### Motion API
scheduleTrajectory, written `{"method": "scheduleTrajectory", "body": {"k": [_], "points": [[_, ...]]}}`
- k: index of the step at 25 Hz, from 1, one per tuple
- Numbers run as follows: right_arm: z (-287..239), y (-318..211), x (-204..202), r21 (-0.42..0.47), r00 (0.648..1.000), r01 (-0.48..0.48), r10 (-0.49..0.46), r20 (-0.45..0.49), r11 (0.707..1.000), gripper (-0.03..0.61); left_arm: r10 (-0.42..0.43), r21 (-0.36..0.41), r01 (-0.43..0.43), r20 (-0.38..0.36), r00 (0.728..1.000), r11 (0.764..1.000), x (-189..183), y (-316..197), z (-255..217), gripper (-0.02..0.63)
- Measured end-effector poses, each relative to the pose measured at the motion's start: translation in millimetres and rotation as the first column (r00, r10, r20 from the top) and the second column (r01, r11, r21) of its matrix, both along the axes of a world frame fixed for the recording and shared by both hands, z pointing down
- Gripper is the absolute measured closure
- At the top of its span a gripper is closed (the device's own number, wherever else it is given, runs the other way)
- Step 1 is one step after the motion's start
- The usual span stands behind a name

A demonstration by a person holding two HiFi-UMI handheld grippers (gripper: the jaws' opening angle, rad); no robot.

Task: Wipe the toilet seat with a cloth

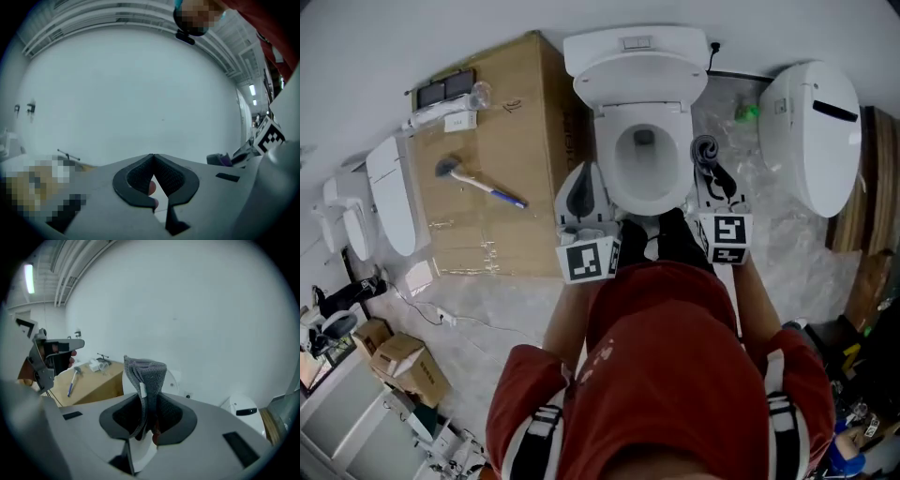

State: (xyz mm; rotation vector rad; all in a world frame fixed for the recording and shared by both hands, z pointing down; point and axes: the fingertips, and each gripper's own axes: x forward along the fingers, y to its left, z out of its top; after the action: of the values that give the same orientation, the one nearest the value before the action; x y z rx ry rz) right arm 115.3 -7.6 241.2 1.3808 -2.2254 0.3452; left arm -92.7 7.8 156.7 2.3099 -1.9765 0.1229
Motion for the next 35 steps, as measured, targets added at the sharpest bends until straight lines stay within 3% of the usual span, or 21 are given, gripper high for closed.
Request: {"method": "scheduleTrajectory", "body": {"k": [2, 6, 12, 17, 22, 35], "points": [[-42, 1, 2, 0.072, 0.999, -0.012, 0.010, 0.032, 0.997, 0.494, 0.015, 0.039, -0.016, 0.024, 1.000, 0.999, -1, 6, -31, 0.601], [-125, -19, 9, 0.233, 0.992, -0.060, 0.031, 0.126, 0.971, 0.494, 0.020, 0.095, -0.019, -0.015, 1.000, 0.995, -9, -4, -86, 0.601], [-227, -17, 18, 0.475, 0.972, -0.133, 0.020, 0.235, 0.870, 0.494, 0.025, 0.194, -0.025, 0.004, 1.000, 0.981, -15, -2, -151, 0.601], [-262, -10, 24, 0.566, 0.969, -0.161, 0.020, 0.247, 0.809, 0.494, 0.020, 0.255, -0.022, 0.011, 1.000, 0.967, -15, 4, -178, 0.601], [-267, -16, 26, 0.580, 0.968, -0.164, 0.018, 0.249, 0.798, 0.494, 0.005, 0.272, -0.011, 0.023, 1.000, 0.962, -17, 0, -186, 0.601], [-263, -18, 20, 0.572, 0.977, -0.129, 0.004, 0.215, 0.810, 0.494, -0.009, 0.247, 0.002, 0.029, 1.000, 0.969, -19, 5, -180, 0.601]]}}
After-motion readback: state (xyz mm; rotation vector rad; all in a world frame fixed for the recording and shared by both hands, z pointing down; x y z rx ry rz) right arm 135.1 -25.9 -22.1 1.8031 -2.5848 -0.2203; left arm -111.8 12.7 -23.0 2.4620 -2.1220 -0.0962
